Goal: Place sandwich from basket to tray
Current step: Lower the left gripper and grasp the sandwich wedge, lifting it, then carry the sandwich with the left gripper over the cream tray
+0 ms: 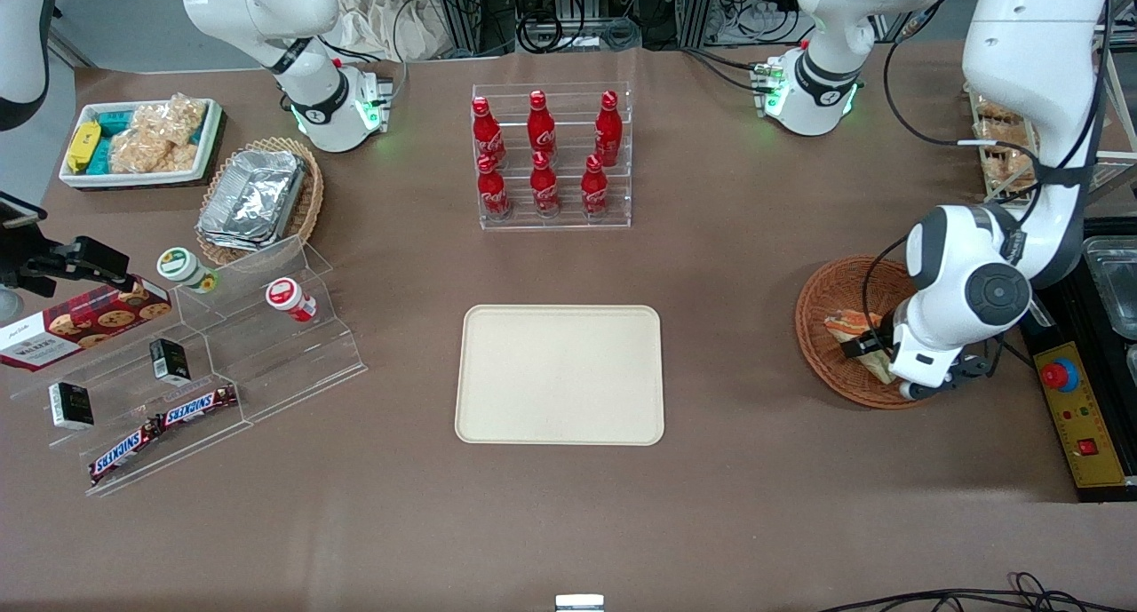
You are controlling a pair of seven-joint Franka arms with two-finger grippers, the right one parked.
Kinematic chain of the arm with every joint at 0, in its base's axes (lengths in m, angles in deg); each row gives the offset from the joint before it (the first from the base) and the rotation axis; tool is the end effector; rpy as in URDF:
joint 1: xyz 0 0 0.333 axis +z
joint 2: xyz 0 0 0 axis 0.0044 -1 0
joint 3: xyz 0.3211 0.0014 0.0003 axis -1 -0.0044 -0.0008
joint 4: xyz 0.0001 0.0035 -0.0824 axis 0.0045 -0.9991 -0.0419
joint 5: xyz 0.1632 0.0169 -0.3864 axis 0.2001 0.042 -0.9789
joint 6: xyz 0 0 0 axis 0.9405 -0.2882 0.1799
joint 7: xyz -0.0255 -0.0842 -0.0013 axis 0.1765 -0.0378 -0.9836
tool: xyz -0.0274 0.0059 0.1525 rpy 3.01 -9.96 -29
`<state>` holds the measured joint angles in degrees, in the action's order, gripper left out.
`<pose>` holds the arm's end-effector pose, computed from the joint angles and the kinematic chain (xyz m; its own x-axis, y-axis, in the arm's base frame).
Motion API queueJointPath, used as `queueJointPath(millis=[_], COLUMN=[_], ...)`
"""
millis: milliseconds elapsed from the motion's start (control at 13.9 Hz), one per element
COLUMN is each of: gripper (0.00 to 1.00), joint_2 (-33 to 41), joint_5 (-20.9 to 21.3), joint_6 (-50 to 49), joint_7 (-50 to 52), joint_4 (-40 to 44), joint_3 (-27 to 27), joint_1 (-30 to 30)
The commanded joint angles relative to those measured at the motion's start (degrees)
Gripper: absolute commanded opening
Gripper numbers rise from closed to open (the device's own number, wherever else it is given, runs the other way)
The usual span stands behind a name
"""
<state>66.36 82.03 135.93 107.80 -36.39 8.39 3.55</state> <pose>0.6068 -0.0157 0.1772 0.9243 0.3728 -0.0814 0.3632 -0.9249 -0.1123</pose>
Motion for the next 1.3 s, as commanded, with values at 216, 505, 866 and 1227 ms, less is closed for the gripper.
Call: queueJointPath(millis=[216,505,866,1227], gripper=[0.59,0.0,0.0,0.0], joint_2=[-0.58,3.37,9.43,9.26], joint_5=[0.75,0.49,-1.17,-5.4], joint_6=[0.33,-6.59,-28.1,-43.53], joint_7=[1.44,1.17,0.38,-12.52], joint_4=[0.18,3.42,16.93,33.85], joint_3=[0.17,0.69,5.7,8.33], joint_1=[0.15,0.15,0.06,-1.08])
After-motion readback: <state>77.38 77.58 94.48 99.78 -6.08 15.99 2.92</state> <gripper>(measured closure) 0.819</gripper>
